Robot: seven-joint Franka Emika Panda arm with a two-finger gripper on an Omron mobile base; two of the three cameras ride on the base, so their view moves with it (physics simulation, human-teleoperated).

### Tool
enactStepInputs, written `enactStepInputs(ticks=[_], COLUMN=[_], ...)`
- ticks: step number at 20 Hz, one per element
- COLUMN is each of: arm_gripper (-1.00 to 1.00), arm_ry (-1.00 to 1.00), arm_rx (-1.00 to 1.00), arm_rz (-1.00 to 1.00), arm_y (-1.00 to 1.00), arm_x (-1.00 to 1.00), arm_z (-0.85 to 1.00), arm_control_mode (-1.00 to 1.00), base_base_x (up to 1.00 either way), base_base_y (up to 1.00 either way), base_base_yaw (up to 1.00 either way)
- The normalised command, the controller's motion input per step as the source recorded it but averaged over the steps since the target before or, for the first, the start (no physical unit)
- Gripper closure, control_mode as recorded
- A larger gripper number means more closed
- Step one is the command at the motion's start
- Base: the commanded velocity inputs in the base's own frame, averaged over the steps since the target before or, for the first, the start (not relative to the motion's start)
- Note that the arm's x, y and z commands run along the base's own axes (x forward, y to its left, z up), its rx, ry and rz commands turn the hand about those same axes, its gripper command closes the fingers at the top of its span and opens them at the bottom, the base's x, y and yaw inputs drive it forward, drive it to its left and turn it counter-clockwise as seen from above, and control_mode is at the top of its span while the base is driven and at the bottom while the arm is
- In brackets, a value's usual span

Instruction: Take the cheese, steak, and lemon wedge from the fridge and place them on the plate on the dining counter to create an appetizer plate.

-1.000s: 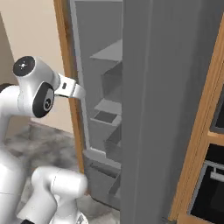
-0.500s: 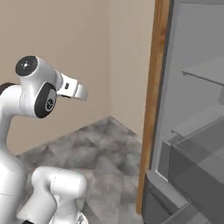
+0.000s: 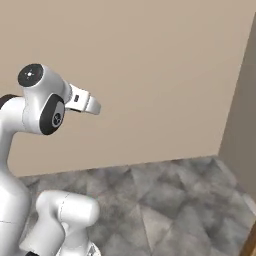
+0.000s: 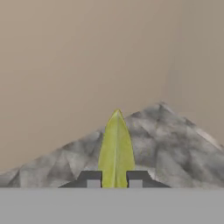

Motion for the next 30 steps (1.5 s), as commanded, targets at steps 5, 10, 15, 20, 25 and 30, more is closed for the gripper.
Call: enactStepInputs(ticks=[5, 10, 15, 20, 25, 30], arm_gripper=[1.0, 1.0, 1.0, 1.0, 1.0, 1.0], arm_ry=[0.0, 0.0, 0.0, 0.0, 0.0, 0.0], arm_rx=[0.0, 0.0, 0.0, 0.0, 0.0, 0.0], arm_rz=[0.0, 0.0, 0.0, 0.0, 0.0, 0.0], arm_y=[0.0, 0.0, 0.0, 0.0, 0.0, 0.0], arm_x=[0.0, 0.0, 0.0, 0.0, 0.0, 0.0], arm_z=[0.0, 0.0, 0.0, 0.0, 0.0, 0.0], arm_control_mode=[1.0, 1.0, 1.0, 1.0, 1.0, 1.0], base_base_x=[0.0, 0.32, 0.97, 1.0, 0.98, 0.92], base_base_y=[0.27, 0.11, 0.0, -0.28, -0.33, -0.37], base_base_yaw=[0.87, 0.82, 0.66, 0.69, 0.75, 0.73])
